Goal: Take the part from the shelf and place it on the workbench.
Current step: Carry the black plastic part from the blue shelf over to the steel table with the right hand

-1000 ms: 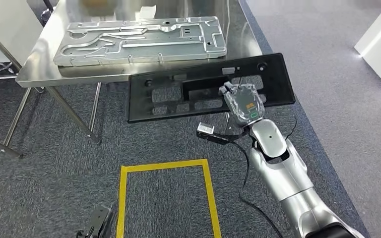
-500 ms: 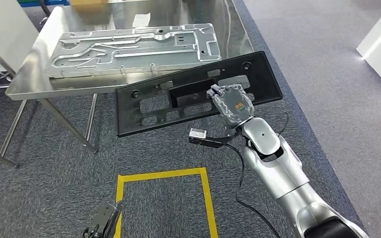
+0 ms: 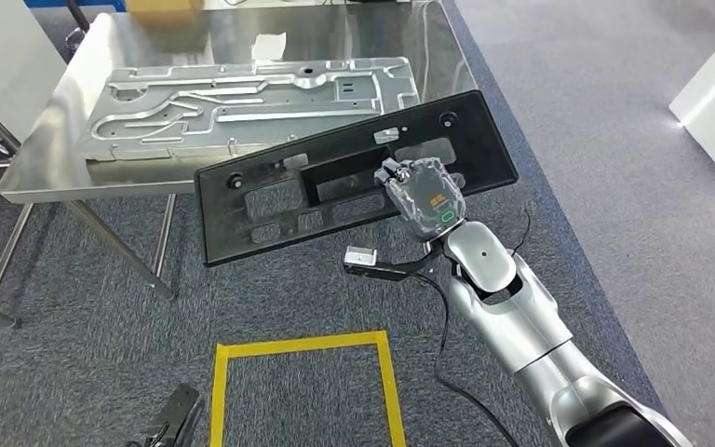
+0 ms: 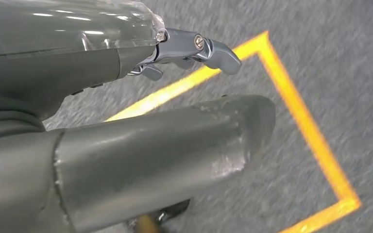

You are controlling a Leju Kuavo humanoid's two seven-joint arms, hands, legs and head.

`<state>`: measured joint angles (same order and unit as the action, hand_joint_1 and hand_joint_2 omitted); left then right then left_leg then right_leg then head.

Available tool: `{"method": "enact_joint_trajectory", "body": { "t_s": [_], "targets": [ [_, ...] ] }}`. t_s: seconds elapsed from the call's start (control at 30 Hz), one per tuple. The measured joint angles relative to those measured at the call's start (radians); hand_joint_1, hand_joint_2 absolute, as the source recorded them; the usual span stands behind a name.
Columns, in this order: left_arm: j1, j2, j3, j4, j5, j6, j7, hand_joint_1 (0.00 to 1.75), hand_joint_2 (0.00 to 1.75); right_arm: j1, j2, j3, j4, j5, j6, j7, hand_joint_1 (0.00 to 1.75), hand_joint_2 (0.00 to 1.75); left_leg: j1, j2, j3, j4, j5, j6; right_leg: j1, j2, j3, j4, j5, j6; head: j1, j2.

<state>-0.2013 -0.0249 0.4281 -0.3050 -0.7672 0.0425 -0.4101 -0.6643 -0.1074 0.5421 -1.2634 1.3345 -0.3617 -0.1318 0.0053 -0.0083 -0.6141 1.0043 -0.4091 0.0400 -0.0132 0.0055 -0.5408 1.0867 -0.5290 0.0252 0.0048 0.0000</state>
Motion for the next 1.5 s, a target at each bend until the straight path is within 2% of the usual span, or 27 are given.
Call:
{"method": "enact_joint_trajectory", "body": {
  "t_s": [0.1, 0.13, 0.17, 0.2, 0.27, 0.3, 0.33, 0.43, 0.5, 0.53, 0.6, 0.67, 0.7, 0.73, 0.8, 0.83, 0.87, 0.93, 1.0, 1.03, 1.1, 1.17, 1.2, 1.3, 1.33, 1.37, 1.5],
  "targets": [
    [-0.015, 0.004, 0.001, 0.0, 0.002, -0.004, -0.004, 0.0, 0.0, -0.004, -0.006, 0.008, -0.019, -0.006, 0.001, -0.004, 1.75, 1.75, 0.001, -0.001, 0.025, -0.004, -0.019, 0.008, -0.001, -0.001, -0.125, 0.175, -0.06, 0.009, 0.001, 0.0],
    [-0.017, 0.004, 0.001, 0.0, 0.002, -0.005, -0.004, 0.0, 0.0, -0.003, -0.007, 0.011, -0.021, -0.007, 0.002, -0.005, 1.75, 1.75, 0.001, -0.002, 0.035, -0.004, -0.028, 0.007, -0.001, -0.001, -0.159, 0.203, -0.069, 0.01, 0.001, 0.0],
    [-0.017, 0.004, 0.001, 0.0, 0.002, -0.005, -0.004, 0.0, 0.0, -0.001, -0.008, 0.013, -0.023, -0.007, 0.002, -0.006, 1.75, 1.75, 0.001, -0.002, 0.047, -0.004, -0.037, 0.006, -0.001, -0.001, -0.177, 0.198, -0.058, 0.009, 0.001, 0.0],
    [-0.017, 0.004, 0.001, 0.001, 0.002, -0.005, -0.004, 0.0, 0.0, -0.001, -0.01, 0.015, -0.024, -0.007, 0.002, -0.006, 1.75, 1.75, 0.001, -0.003, 0.061, -0.004, -0.047, 0.005, 0.0, -0.001, -0.178, 0.16, -0.026, 0.006, 0.001, 0.0],
    [-0.017, 0.004, 0.001, 0.002, 0.002, -0.006, -0.005, 0.0, 0.0, -0.001, -0.015, 0.017, -0.028, -0.007, 0.002, -0.006, 1.75, 1.75, 0.0, -0.003, 0.088, -0.002, -0.069, -0.001, 0.003, -0.003, -0.15, 0.026, 0.083, -0.003, 0.002, 0.0],
    [-0.017, 0.004, 0.001, 0.002, 0.002, -0.005, -0.005, 0.0, 0.0, -0.002, -0.017, 0.018, -0.029, -0.007, 0.003, -0.006, 1.75, 1.75, -0.002, -0.003, 0.095, -0.003, -0.078, -0.006, 0.005, -0.004, -0.137, -0.027, 0.117, -0.009, 0.002, 0.0],
    [-0.018, 0.004, 0.001, 0.003, 0.002, -0.005, -0.006, 0.0, 0.0, -0.002, -0.019, 0.019, -0.03, -0.007, 0.003, -0.006, 1.75, 1.75, -0.003, -0.003, 0.098, -0.004, -0.087, -0.012, 0.008, -0.005, -0.13, -0.06, 0.14, -0.014, 0.001, 0.0],
    [-0.021, 0.007, 0.002, 0.004, 0.002, -0.005, -0.006, 0.0, 0.0, -0.003, -0.021, 0.021, -0.037, -0.007, 0.003, -0.006, 1.75, 1.75, -0.004, -0.001, 0.105, 0.005, -0.095, -0.033, 0.008, -0.003, -0.118, -0.076, 0.141, -0.033, 0.0, 0.0],
    [-0.024, 0.008, 0.002, 0.004, 0.002, -0.004, -0.006, 0.0, 0.0, -0.005, -0.022, 0.021, -0.041, -0.007, 0.003, -0.005, 1.75, 1.75, -0.002, 0.001, 0.082, 0.066, -0.098, -0.044, 0.004, -0.003, -0.099, -0.081, 0.134, -0.046, -0.002, 0.0],
    [-0.025, 0.009, 0.002, 0.005, 0.002, -0.004, -0.007, 0.0, 0.0, -0.007, -0.022, 0.022, -0.043, -0.007, 0.003, -0.005, 1.75, 1.75, 0.001, 0.002, 0.048, 0.124, -0.108, -0.048, 0.002, -0.003, -0.089, -0.083, 0.129, -0.05, -0.002, 0.0],
    [-0.025, 0.009, 0.002, 0.005, 0.002, -0.004, -0.007, 0.0, 0.0, -0.007, -0.022, 0.024, -0.044, -0.007, 0.003, -0.005, 1.75, 1.75, 0.004, 0.002, -0.039, 0.249, -0.157, -0.058, 0.002, -0.002, -0.073, -0.083, 0.114, -0.054, -0.004, 0.0],
    [-0.024, 0.01, 0.002, 0.005, 0.004, -0.004, -0.005, 0.0, 0.0, -0.004, -0.022, 0.026, -0.045, -0.007, 0.004, -0.005, 1.75, 1.75, 0.006, 0.002, -0.096, 0.291, -0.194, -0.063, 0.002, 0.0, -0.053, -0.083, 0.096, -0.052, -0.005, 0.0],
    [-0.023, 0.01, 0.002, 0.005, 0.006, -0.004, 0.003, 0.0, 0.0, -0.004, -0.022, 0.026, -0.045, -0.008, 0.003, -0.005, 1.75, 1.75, 0.007, 0.003, -0.101, 0.263, -0.181, -0.061, 0.001, 0.0, -0.041, -0.083, 0.086, -0.051, -0.005, 0.0],
    [-0.023, 0.01, 0.002, 0.005, 0.007, -0.002, 0.015, 0.0, 0.0, -0.004, -0.022, 0.027, -0.045, -0.009, 0.003, -0.006, 1.75, 1.75, 0.007, 0.003, -0.091, 0.205, -0.14, -0.058, 0.001, 0.0, -0.027, -0.083, 0.076, -0.048, -0.005, 0.0],
    [-0.021, 0.012, 0.004, 0.008, 0.01, 0.0, 0.052, 0.0, 0.0, -0.006, -0.022, 0.027, -0.048, -0.014, 0.001, -0.005, 1.75, 1.75, 0.005, 0.005, -0.063, 0.075, -0.028, -0.049, 0.002, 0.002, -0.004, -0.082, 0.056, -0.04, -0.005, 0.0],
    [-0.017, 0.014, 0.006, 0.01, 0.011, 0.0, 0.07, 0.0, 0.0, -0.007, -0.023, 0.027, -0.053, -0.016, 0.0, -0.005, 1.75, 1.75, 0.002, 0.005, -0.053, 0.033, 0.01, -0.043, 0.003, 0.003, 0.002, -0.081, 0.047, -0.034, -0.005, 0.0],
    [-0.011, 0.016, 0.008, 0.012, 0.013, -0.001, 0.083, 0.0, 0.0, -0.008, -0.024, 0.027, -0.061, -0.018, -0.002, -0.004, 1.75, 1.75, 0.0, 0.006, -0.048, 0.013, 0.028, -0.037, 0.005, 0.005, 0.005, -0.079, 0.042, -0.027, -0.005, 0.0],
    [0.004, 0.017, 0.013, 0.015, 0.019, -0.002, 0.102, 0.0, 0.0, -0.006, -0.028, 0.026, -0.085, -0.022, -0.005, -0.004, 1.75, 1.75, -0.002, 0.005, -0.037, 0.008, 0.028, -0.022, 0.005, 0.007, 0.01, -0.073, 0.036, -0.014, -0.005, 0.0],
    [0.018, 0.018, 0.023, 0.018, 0.028, -0.001, 0.111, 0.0, 0.0, -0.002, -0.036, 0.025, -0.112, -0.023, -0.009, -0.003, 1.75, 1.75, -0.001, 0.005, -0.02, 0.003, 0.024, -0.009, 0.003, 0.004, -0.005, -0.029, 0.026, -0.006, -0.002, 0.0],
    [0.025, 0.019, 0.03, 0.02, 0.034, -0.001, 0.114, 0.0, 0.0, 0.002, -0.041, 0.024, -0.126, -0.024, -0.011, -0.003, 1.75, 1.75, 0.0, 0.004, -0.011, 0.001, 0.02, -0.004, 0.001, 0.002, -0.032, 0.018, 0.01, -0.002, 0.0, 0.0],
    [0.04, 0.022, 0.044, 0.024, 0.044, 0.003, 0.115, 0.0, 0.0, 0.017, -0.048, 0.022, -0.149, -0.029, -0.017, 0.0, 1.75, 1.75, -0.003, 0.003, 0.001, 0.0, 0.008, 0.004, 0.001, 0.0, -0.113, 0.143, -0.039, 0.003, 0.003, 0.0],
    [0.055, 0.03, 0.06, 0.027, 0.052, 0.011, 0.109, 0.0, 0.0, 0.045, -0.056, 0.016, -0.168, -0.037, -0.023, 0.005, 1.75, 1.75, -0.007, 0.0, 0.015, 0.001, -0.008, 0.007, 0.001, 0.0, -0.175, 0.204, -0.063, 0.003, 0.004, 0.0],
    [0.06, 0.034, 0.068, 0.028, 0.056, 0.014, 0.104, 0.0, 0.0, 0.059, -0.061, 0.013, -0.175, -0.04, -0.027, 0.006, 1.75, 1.75, -0.01, -0.003, 0.024, 0.001, -0.016, 0.008, 0.003, 0.0, -0.182, 0.186, -0.045, -0.001, 0.004, 0.0],
    [0.067, 0.043, 0.087, 0.031, 0.063, 0.012, 0.095, 0.0, 0.0, 0.086, -0.073, -0.001, -0.189, -0.048, -0.044, 0.005, 1.75, 1.75, -0.017, -0.009, 0.055, 0.002, -0.041, 0.005, 0.017, -0.001, -0.138, 0.002, 0.096, -0.033, 0.004, 0.0],
    [0.067, 0.045, 0.092, 0.032, 0.064, 0.011, 0.094, 0.0, 0.0, 0.09, -0.075, -0.005, -0.192, -0.05, -0.049, 0.005, 1.75, 1.75, -0.018, -0.009, 0.06, 0.001, -0.048, 0.002, 0.023, -0.001, -0.123, -0.046, 0.125, -0.042, 0.003, 0.0],
    [0.068, 0.047, 0.096, 0.033, 0.064, 0.01, 0.093, 0.0, 0.0, 0.093, -0.077, -0.009, -0.194, -0.051, -0.053, 0.004, 1.75, 1.75, -0.018, -0.009, 0.064, 0.001, -0.053, -0.003, 0.027, -0.001, -0.117, -0.07, 0.14, -0.048, 0.001, 0.0],
    [0.068, 0.054, 0.109, 0.036, 0.068, 0.007, 0.092, 0.0, 0.0, 0.103, -0.079, -0.016, -0.201, -0.056, -0.058, 0.003, 1.75, 1.75, -0.017, -0.006, 0.061, 0.04, -0.071, -0.024, 0.021, 0.0, -0.088, -0.093, 0.136, -0.059, -0.003, 0.0]
  ]
}}
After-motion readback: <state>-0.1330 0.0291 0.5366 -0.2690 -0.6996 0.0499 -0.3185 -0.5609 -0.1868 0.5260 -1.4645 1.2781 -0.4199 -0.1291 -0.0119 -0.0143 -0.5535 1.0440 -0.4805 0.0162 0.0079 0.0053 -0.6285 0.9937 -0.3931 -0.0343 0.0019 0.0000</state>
